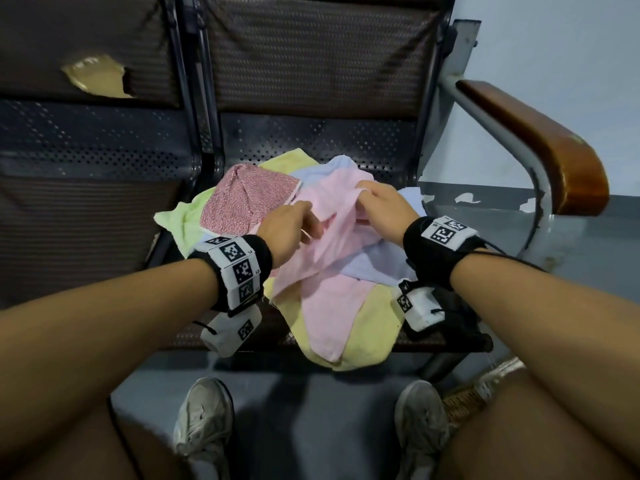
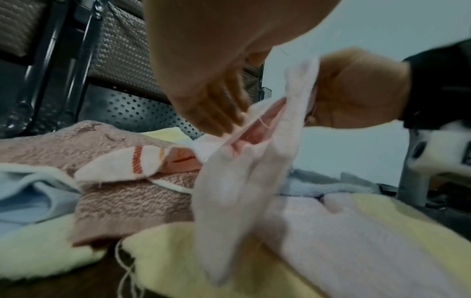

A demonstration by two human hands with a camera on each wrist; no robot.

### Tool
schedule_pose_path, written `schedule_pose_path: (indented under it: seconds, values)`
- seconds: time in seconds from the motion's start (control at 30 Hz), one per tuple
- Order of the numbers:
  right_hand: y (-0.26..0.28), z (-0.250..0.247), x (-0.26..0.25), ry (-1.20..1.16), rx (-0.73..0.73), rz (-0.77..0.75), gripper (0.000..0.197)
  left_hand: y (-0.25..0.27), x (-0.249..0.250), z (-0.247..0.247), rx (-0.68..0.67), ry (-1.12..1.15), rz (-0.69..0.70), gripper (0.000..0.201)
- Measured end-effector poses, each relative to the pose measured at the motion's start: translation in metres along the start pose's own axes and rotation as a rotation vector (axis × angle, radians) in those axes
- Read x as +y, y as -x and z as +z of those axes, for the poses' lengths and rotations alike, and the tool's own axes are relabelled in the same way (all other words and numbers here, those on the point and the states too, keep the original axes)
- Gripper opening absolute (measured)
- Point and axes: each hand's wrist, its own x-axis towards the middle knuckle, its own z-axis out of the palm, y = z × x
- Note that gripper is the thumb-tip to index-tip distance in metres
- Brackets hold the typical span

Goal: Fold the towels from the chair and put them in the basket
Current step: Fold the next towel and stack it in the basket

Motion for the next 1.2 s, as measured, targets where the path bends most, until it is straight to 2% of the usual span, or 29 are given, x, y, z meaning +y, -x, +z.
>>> schedule_pose_path:
  seconds: [0.03,0.07,0.13,0.17,0.23,0.27,0.37,0.43,0.53,0.6,0.67,0.7,0.77,0.83,0.9,0.97,1.07,1.13,1.2]
  values:
    - [0.006,-0.001,-0.005,-0.045,-0.016,-0.025,0.027,-0.001,-0.003,-0.001,0.060,-0.079,0.008,0.026]
    - [0.012,-0.003,-0.010,-0.036,-0.040,-0.060,0.027,-0.002,-0.007,-0.003,0.093,-0.192,0.012,0.029]
    - [0.022,-0.005,-0.017,0.051,-0.074,-0.125,0.025,-0.003,-0.012,-0.005,0.029,-0.392,0.030,0.064]
    - [0.027,-0.006,-0.019,0.089,-0.086,-0.154,0.026,-0.004,-0.014,-0.005,-0.021,-0.451,0.043,0.064]
    - [0.035,-0.009,-0.023,0.104,-0.109,-0.167,0.024,-0.006,-0.015,-0.001,-0.053,-0.537,0.083,0.032]
    - [0.038,-0.011,-0.024,0.105,-0.108,-0.161,0.024,-0.007,-0.013,0.001,-0.035,-0.550,0.101,0.023]
    - [0.044,-0.021,-0.023,0.094,-0.085,-0.107,0.031,-0.007,0.004,0.005,0.092,-0.396,0.110,0.029]
    - [0.045,-0.027,-0.018,0.005,-0.099,-0.035,0.031,-0.007,0.018,0.006,0.165,-0.293,0.114,0.035]
    - [0.046,-0.028,-0.013,-0.139,-0.113,0.070,0.032,-0.004,0.037,0.010,0.185,-0.103,0.118,0.027]
    - [0.047,-0.022,-0.011,0.065,-0.080,0.028,0.029,0.000,0.046,0.012,0.163,0.039,0.138,0.019]
    - [0.047,-0.011,-0.007,0.367,-0.101,0.016,0.042,0.007,0.053,0.012,0.137,0.067,0.225,0.017]
    - [0.047,-0.006,-0.006,0.494,-0.127,0.017,0.040,0.009,0.053,0.011,0.138,0.041,0.249,0.021]
    - [0.045,-0.003,-0.008,0.640,-0.103,-0.006,0.025,0.011,0.052,0.009,0.187,-0.045,0.234,0.015]
    - [0.041,-0.006,-0.015,0.556,0.019,-0.015,0.023,0.010,0.047,0.003,0.217,-0.117,0.185,0.020]
    - [0.038,-0.010,-0.023,0.306,0.154,-0.042,0.025,0.010,0.039,-0.004,0.182,-0.223,0.113,0.035]
    - [0.037,-0.013,-0.028,0.132,0.232,-0.109,0.024,0.008,0.033,-0.009,0.178,-0.389,0.094,0.040]
    - [0.039,-0.010,-0.034,0.085,0.175,-0.224,0.017,0.009,0.031,-0.007,0.151,-0.418,0.125,0.041]
    - [0.039,-0.006,-0.037,0.073,0.126,-0.239,0.006,0.009,0.036,-0.003,0.136,-0.414,0.219,0.024]
    - [0.037,-0.005,-0.035,0.132,0.124,-0.212,0.011,0.007,0.041,0.000,0.195,-0.379,0.281,0.026]
